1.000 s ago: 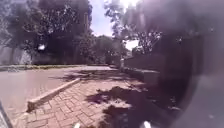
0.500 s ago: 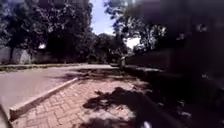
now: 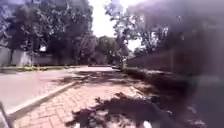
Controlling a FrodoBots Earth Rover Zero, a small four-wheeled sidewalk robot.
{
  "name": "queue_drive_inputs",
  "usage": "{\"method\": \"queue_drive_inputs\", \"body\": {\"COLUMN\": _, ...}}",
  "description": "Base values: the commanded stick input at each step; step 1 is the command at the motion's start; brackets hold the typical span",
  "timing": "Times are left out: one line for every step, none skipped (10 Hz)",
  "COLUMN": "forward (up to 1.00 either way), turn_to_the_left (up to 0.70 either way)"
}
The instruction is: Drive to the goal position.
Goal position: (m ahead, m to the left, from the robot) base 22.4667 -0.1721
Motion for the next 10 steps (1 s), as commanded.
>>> {"method": "queue_drive_inputs", "body": {"forward": 0.70, "turn_to_the_left": 0.00}}
{"method": "queue_drive_inputs", "body": {"forward": 0.70, "turn_to_the_left": 0.00}}
{"method": "queue_drive_inputs", "body": {"forward": 0.70, "turn_to_the_left": 0.00}}
{"method": "queue_drive_inputs", "body": {"forward": 0.70, "turn_to_the_left": 0.00}}
{"method": "queue_drive_inputs", "body": {"forward": 0.70, "turn_to_the_left": 0.00}}
{"method": "queue_drive_inputs", "body": {"forward": 0.70, "turn_to_the_left": 0.00}}
{"method": "queue_drive_inputs", "body": {"forward": 0.70, "turn_to_the_left": 0.00}}
{"method": "queue_drive_inputs", "body": {"forward": 0.70, "turn_to_the_left": 0.00}}
{"method": "queue_drive_inputs", "body": {"forward": 0.70, "turn_to_the_left": 0.00}}
{"method": "queue_drive_inputs", "body": {"forward": 0.70, "turn_to_the_left": 0.00}}
